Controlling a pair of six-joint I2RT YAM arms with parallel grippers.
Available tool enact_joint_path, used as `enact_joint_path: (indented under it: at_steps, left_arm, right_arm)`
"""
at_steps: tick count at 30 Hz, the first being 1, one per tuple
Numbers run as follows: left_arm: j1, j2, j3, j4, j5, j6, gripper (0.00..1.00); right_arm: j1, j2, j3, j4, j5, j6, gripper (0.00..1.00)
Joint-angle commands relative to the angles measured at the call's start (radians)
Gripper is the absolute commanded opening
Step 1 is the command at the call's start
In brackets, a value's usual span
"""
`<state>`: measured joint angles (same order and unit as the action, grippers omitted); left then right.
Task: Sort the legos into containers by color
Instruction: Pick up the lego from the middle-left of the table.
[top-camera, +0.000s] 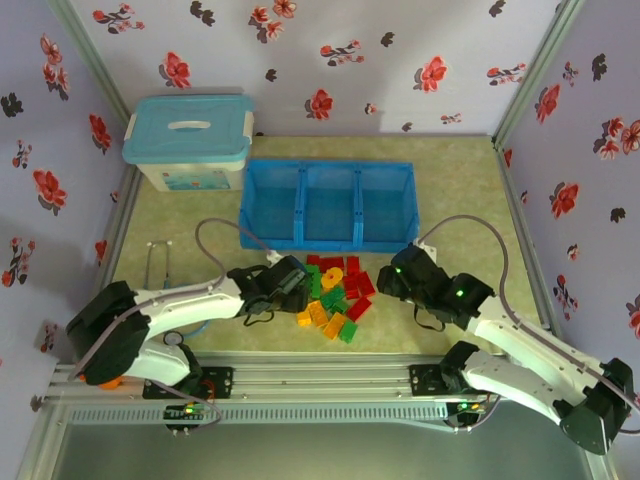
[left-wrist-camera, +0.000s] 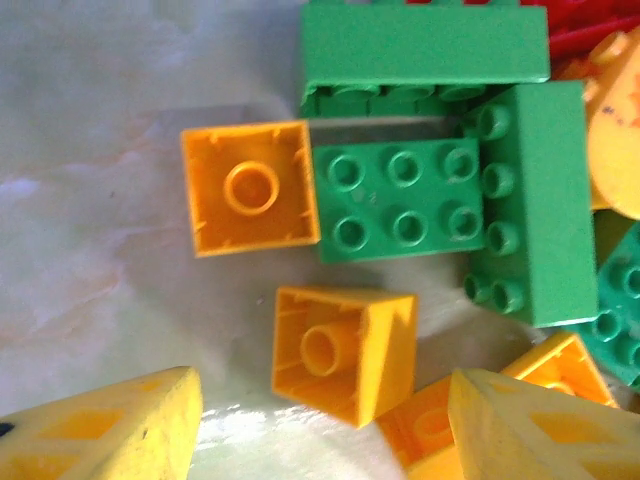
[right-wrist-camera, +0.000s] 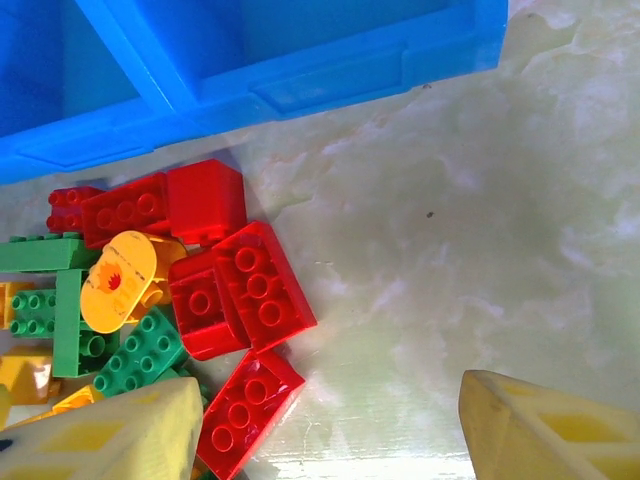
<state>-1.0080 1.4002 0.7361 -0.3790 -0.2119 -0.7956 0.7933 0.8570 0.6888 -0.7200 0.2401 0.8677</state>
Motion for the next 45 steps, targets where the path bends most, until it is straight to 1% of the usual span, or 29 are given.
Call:
enact_joint_path:
  at_steps: [1,6,15,32,38,45]
  left_arm:
    - [0.002,0.034,0.052,-0.029,0.002,0.029,0.65]
    - [0.009,0.041,0.037,0.002,0.003,0.023,0.65]
    - [0.023,0.095,0.055,-0.003,0.029,0.032,0.63]
    - [0.039,0.133,0.011,0.057,0.036,0.014,0.58]
    - [0.045,0.131,-0.002,0.066,0.036,0.014,0.53]
    - [0.051,0.13,-0.035,0.093,0.032,-0.019,0.47]
  right_arm:
    - [0.011,-0.005,0.007,0.033,0.036,0.022,0.68]
    - [0.017,0.037,0.043,0.018,0.026,0.009,0.67]
    - [0.022,0.06,0.061,0.032,0.021,0.005,0.65]
    - [0.032,0.098,0.008,0.115,0.003,0.022,0.64]
    - [0.034,0.109,-0.005,0.143,0.011,0.027,0.64]
    - [0.041,0.124,-0.012,0.16,0.01,0.032,0.64]
